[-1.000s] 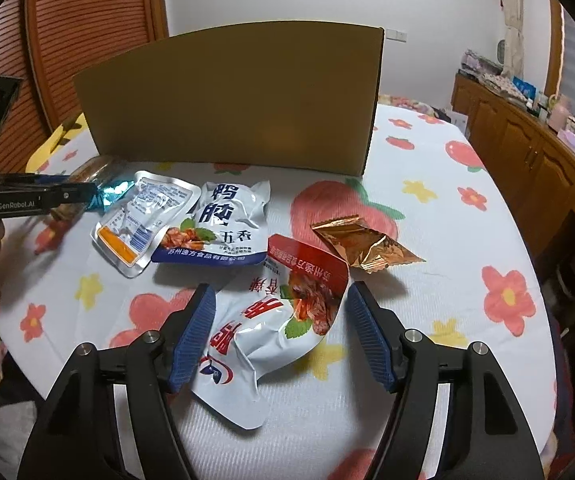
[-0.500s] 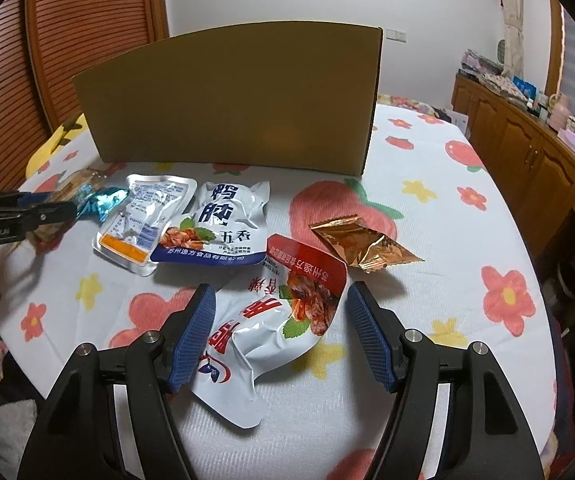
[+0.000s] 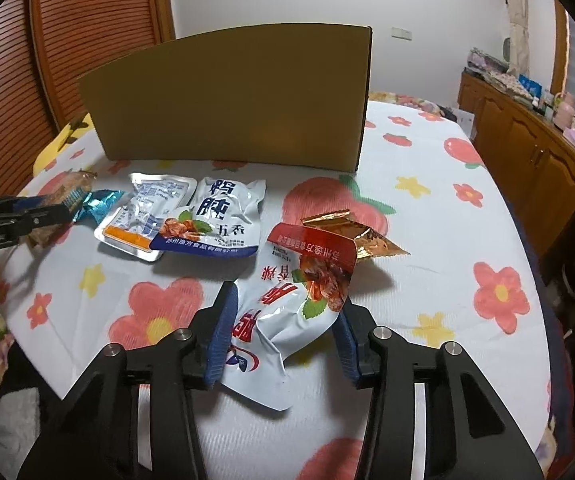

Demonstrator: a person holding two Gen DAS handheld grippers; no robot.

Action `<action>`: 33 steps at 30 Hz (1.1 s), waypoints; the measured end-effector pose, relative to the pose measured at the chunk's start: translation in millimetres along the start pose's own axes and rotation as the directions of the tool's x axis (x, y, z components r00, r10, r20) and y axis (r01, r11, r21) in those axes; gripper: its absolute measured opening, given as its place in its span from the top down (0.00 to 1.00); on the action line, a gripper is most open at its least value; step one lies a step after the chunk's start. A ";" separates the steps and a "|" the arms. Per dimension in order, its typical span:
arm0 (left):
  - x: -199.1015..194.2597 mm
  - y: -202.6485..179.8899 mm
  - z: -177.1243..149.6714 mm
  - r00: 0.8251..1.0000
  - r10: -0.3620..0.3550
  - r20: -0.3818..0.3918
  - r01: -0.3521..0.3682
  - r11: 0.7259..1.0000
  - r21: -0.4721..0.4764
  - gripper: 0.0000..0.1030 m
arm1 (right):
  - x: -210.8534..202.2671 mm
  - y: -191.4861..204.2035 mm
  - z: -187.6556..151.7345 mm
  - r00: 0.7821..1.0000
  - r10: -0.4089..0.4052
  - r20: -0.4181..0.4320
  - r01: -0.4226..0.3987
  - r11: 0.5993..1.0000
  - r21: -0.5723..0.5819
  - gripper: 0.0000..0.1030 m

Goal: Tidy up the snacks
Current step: 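Grasp the sesame bar with the left gripper while the right grasps the red-white pouch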

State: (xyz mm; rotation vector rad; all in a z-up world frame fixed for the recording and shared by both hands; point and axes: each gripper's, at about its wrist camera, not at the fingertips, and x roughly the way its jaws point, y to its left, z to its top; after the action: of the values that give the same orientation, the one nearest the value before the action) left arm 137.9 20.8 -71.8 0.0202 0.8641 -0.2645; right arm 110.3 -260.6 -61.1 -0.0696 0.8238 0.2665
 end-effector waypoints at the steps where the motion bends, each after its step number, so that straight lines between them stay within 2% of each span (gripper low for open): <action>1: -0.4 -0.1 -0.4 1.000 0.000 -0.001 0.000 1.000 -0.001 0.54 | -1.4 -1.1 -0.3 1.000 0.010 0.000 -0.010 1.000 0.006 0.60; 5: -0.5 1.9 0.0 1.000 0.001 -0.011 -0.001 1.000 -0.013 0.50 | -5.6 -8.8 -1.1 0.997 0.080 -0.012 -0.079 0.995 0.053 0.65; 11: -2.8 7.2 -1.7 1.000 0.005 -0.010 -0.005 1.000 -0.028 0.49 | -10.7 -10.1 -1.8 0.994 0.113 -0.001 -0.113 0.991 0.066 0.71; 20: -7.3 18.2 -5.1 1.000 0.014 -0.007 -0.014 0.999 -0.043 0.49 | -17.9 -5.9 -3.8 0.987 0.161 0.013 -0.161 0.984 0.071 0.74; 24: -9.0 18.7 -6.4 1.000 0.011 0.004 -0.010 0.999 -0.035 0.55 | -19.5 -6.1 -2.9 0.987 0.158 0.018 -0.159 0.985 0.073 0.74; 33: -29.8 8.8 -2.5 0.998 -0.018 0.067 0.019 1.000 -0.015 0.56 | -32.4 -3.7 0.1 0.987 0.155 0.050 -0.158 0.986 0.055 0.75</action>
State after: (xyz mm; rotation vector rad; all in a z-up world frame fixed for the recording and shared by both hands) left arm 119.7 36.3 -51.8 -0.0115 0.7996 -0.2744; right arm 90.4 -270.9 -37.5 0.0570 0.7924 0.3902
